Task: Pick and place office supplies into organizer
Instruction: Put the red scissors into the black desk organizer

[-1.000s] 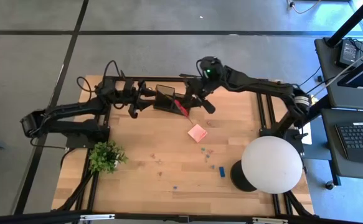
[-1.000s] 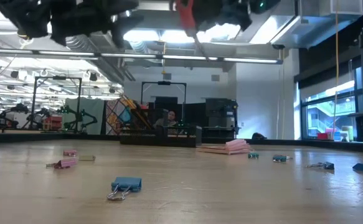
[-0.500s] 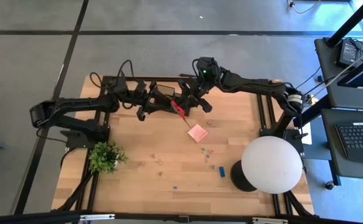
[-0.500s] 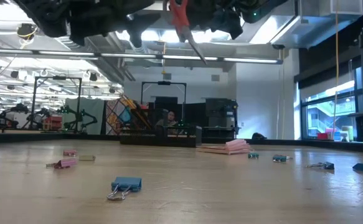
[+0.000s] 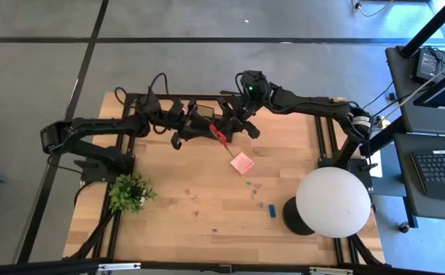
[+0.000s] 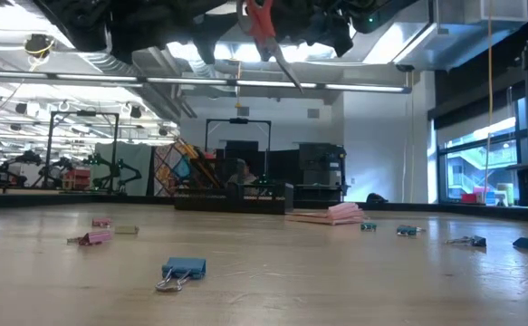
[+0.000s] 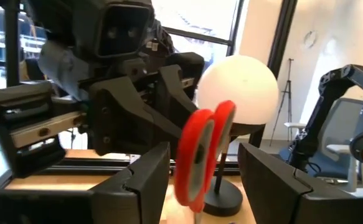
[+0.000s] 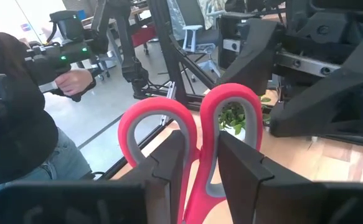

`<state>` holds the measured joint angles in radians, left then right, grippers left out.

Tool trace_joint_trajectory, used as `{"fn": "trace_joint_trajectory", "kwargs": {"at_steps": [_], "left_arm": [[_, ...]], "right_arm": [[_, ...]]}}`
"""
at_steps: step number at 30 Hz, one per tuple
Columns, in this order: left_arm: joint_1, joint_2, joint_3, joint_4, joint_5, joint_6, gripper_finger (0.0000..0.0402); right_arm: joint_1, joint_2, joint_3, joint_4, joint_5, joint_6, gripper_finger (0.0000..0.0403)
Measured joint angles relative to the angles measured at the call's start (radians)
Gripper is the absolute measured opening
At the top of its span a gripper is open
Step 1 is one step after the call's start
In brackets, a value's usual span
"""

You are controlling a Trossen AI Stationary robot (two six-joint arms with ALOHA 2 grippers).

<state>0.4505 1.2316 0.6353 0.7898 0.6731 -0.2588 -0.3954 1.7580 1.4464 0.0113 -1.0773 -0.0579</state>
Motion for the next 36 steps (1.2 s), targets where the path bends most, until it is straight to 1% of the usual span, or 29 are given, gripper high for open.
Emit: {"fn": "trace_joint_trajectory", "kwargs": {"at_steps": [4,7,9,19,26,32,36], "left_arm": [[-0.02,0.0,0.0,0.0,-0.009,0.019,0.0171],[-0.025,0.0,0.0,0.002,-0.055,0.022,0.0163],[-0.025,0.0,0.0,0.003,-0.068,0.022,0.016],[-0.035,0.0,0.0,0.007,-0.059,0.02,0.0157],[-0.038,0.003,0.0,0.008,-0.08,0.034,0.0157],[-0.038,0.012,0.001,0.062,-0.081,0.034,0.0157],[-0.038,0.018,0.003,0.057,-0.079,0.02,0.0157]], "right_arm": [[0.001,0.0,0.0,0.0,-0.001,-0.002,0.009],[0.0,0.0,0.0,0.0,0.0,-0.002,0.009],[0.0,0.0,0.0,0.0,0.001,0.0,0.009],[0.002,0.0,0.0,0.0,0.001,-0.001,0.009],[0.002,0.0,0.0,0.022,0.001,0.001,0.009],[0.002,0.0,0.0,0.022,0.002,0.0,0.009],[0.002,0.0,0.0,0.022,0.001,0.0,0.009]]}}
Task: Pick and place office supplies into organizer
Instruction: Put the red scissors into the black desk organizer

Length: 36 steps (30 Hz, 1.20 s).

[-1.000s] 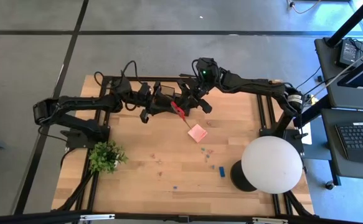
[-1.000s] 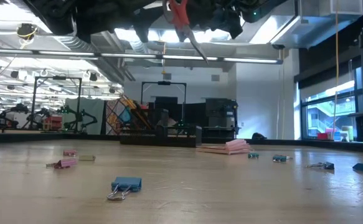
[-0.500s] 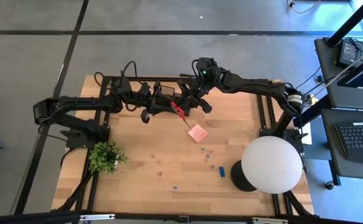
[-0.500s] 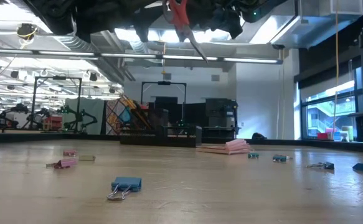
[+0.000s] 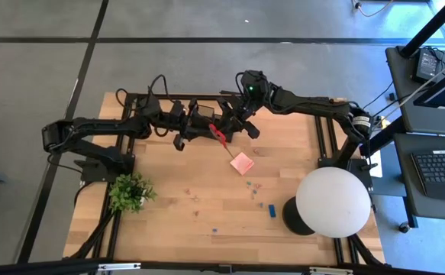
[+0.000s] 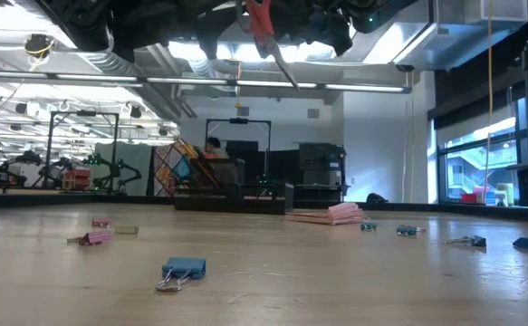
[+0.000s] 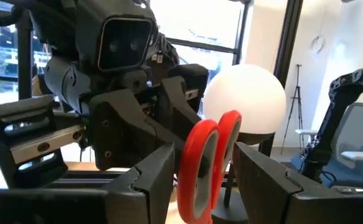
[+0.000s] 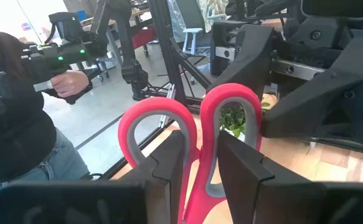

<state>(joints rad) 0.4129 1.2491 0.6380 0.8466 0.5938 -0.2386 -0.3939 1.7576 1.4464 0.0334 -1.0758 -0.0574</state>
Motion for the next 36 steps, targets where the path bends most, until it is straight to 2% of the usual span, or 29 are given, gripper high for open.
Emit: {"fn": "trace_joint_trajectory", "kwargs": {"at_steps": [8,20,36], "left_arm": [[0.0,0.035,0.006,0.005,0.007,-0.008,0.0153],[0.007,0.066,0.042,0.003,0.036,0.013,0.0093],[0.015,0.066,0.042,0.003,0.079,0.017,0.0034]], "right_arm": [[0.0,0.0,0.0,0.0,0.0,0.0,0.009],[0.0,-0.002,0.0,-0.002,-0.003,0.002,0.009],[0.0,-0.002,0.0,-0.005,-0.003,0.003,0.0099]]}}
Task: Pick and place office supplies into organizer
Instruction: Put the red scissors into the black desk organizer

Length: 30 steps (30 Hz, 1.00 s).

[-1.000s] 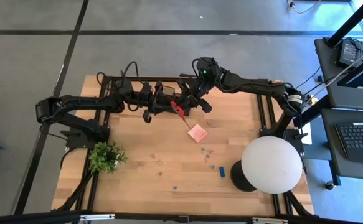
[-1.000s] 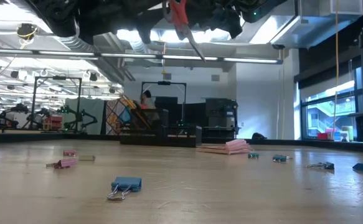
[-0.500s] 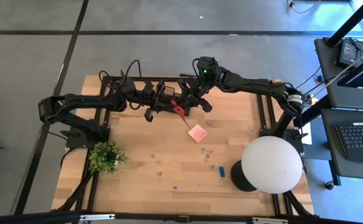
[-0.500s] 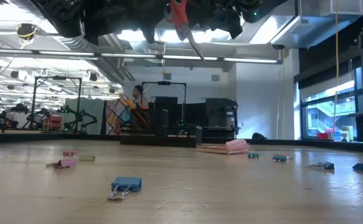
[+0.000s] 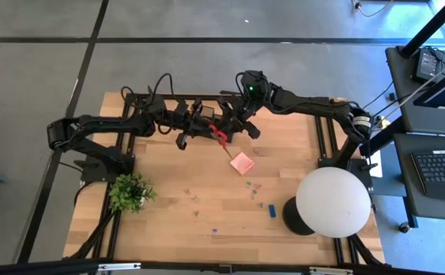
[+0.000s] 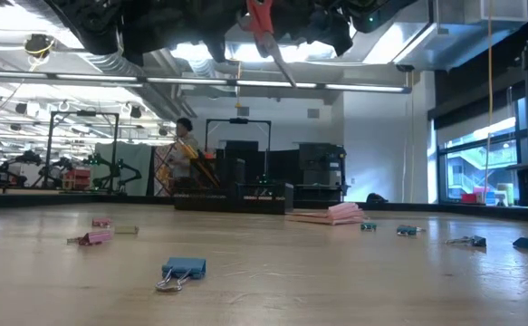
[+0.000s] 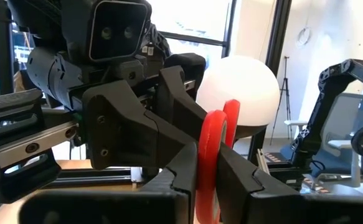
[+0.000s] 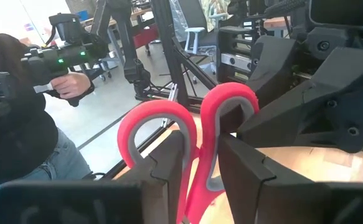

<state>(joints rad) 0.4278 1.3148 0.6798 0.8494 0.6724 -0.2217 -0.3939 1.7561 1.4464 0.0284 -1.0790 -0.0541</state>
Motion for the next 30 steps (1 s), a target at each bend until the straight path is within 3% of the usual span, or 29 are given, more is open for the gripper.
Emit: {"fn": "trace_joint_trajectory", "kwargs": {"at_steps": [14,26,30], "left_arm": [[0.003,0.002,-0.001,-0.013,-0.018,-0.001,0.0033],[0.011,-0.002,0.001,-0.001,0.015,-0.002,0.0032],[0.06,-0.022,0.001,-0.021,0.007,-0.002,0.0031]], "right_arm": [[-0.035,-0.003,0.002,-0.097,-0.017,-0.009,0.0237],[-0.142,0.001,0.001,-0.233,0.193,-0.009,0.0242],[-0.162,-0.002,0.001,-0.336,0.342,-0.055,0.0242]]}}
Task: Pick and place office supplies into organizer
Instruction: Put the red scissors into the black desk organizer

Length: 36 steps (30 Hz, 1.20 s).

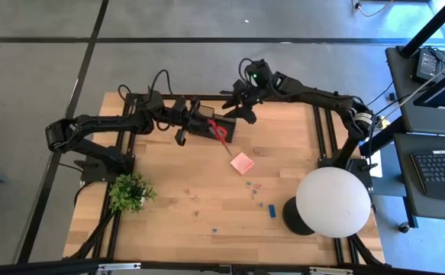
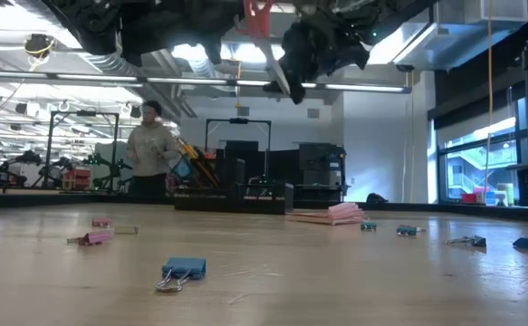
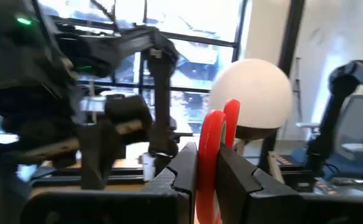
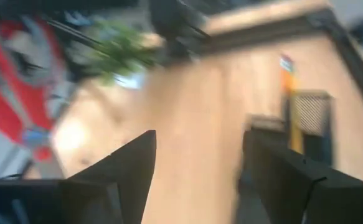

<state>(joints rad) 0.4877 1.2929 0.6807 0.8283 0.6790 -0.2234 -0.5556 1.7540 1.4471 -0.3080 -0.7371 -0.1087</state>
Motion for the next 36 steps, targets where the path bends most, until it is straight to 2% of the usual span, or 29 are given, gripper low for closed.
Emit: {"fn": "trace_joint_trajectory", "kwargs": {"at_steps": [3,5,7,11,14,18,24,36], "left_arm": [[0.056,-0.02,0.0,-0.069,-0.019,0.016,0.0032],[0.092,-0.03,0.0,-0.142,-0.066,0.05,0.0031],[0.123,-0.035,0.0,-0.209,-0.136,0.094,0.0031],[0.17,-0.035,0.0,-0.245,-0.292,0.154,0.0033],[0.205,-0.039,0.0,-0.223,-0.35,0.17,0.0032],[0.274,-0.091,-0.001,-0.243,-0.364,0.16,0.0033],[0.314,-0.169,-0.001,-0.417,-0.376,0.191,0.0031],[0.312,-0.086,-0.003,-0.459,-0.371,0.182,0.0033]], "right_arm": [[0.0,-0.001,0.0,-0.071,0.158,0.0,0.0242],[-0.001,-0.001,0.0,-0.109,0.255,-0.004,0.0242],[-0.001,-0.001,0.0,-0.131,0.304,-0.004,0.0242],[0.004,-0.002,0.0,-0.135,0.305,-0.001,0.0242],[0.013,-0.002,0.0,-0.14,0.301,-0.001,0.0242],[0.018,-0.003,0.0,-0.151,0.3,-0.003,0.0242],[0.018,-0.003,0.0,-0.15,0.3,-0.007,0.0242],[0.018,-0.003,0.0,-0.137,0.301,-0.031,0.0242]]}}
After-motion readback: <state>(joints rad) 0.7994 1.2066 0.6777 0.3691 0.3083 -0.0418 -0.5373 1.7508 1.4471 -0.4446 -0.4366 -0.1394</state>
